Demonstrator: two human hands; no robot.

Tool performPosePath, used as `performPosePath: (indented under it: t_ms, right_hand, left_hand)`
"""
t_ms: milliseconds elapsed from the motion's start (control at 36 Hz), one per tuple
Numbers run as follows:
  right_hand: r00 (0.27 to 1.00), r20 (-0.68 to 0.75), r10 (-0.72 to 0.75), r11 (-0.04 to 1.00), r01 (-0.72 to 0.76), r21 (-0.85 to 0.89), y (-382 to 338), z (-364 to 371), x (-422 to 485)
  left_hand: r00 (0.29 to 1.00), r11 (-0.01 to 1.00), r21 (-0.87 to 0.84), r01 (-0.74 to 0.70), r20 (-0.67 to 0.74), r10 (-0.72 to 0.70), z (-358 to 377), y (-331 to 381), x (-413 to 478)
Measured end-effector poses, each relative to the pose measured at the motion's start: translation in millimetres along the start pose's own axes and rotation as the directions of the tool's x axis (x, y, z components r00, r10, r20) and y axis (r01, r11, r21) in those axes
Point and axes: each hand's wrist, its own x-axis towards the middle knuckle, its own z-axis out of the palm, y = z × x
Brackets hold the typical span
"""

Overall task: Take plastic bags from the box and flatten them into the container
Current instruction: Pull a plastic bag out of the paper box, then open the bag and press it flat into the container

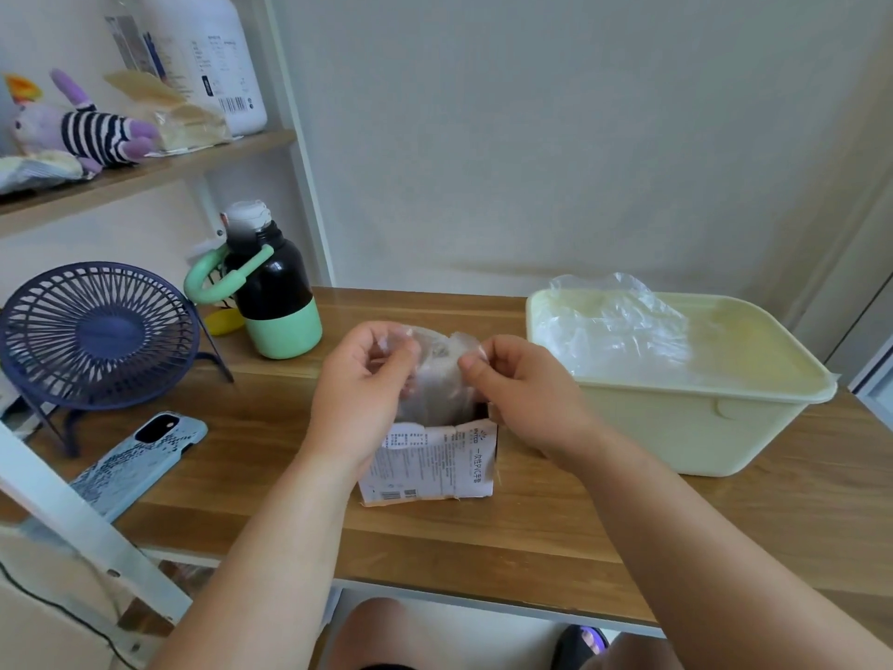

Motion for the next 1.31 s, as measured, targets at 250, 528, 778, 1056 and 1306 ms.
performPosePath:
  t_ms: [250,528,778,1056,1306]
  right_hand:
    - [0.995,-0.049,0.09,0.985,-0.081,0.153,-3,-4,5]
    - [0.869,-0.49,-0.061,0.946,0.207,0.249,-27,-43,9]
    - [0.848,-0.526,0.064,0.802,0.269,0.533,-42,-98,8]
    - [0.926,-0.362,0.108,0.531,0.255,0.808,-37,-156,-11]
    - [0.82,-0.491,0.293,0.822,0.047,0.568,-12,-191,-14]
  left_hand:
    - [0.863,0.613,0.616,-0.494,0.262,0.432,3,12,-5]
    - [0.95,0.523,0.793,-0.311,0.26,0.172,4,6,0]
    - [0.929,0.739,0.587,-0.331,0.338,0.148,25,30,1]
    - [0.922,0.964,0.217,-0.152,0.383,0.059,104,58,15]
    - [0.959,0.862,0.424,-0.279,0.165,0.229,148,76,53]
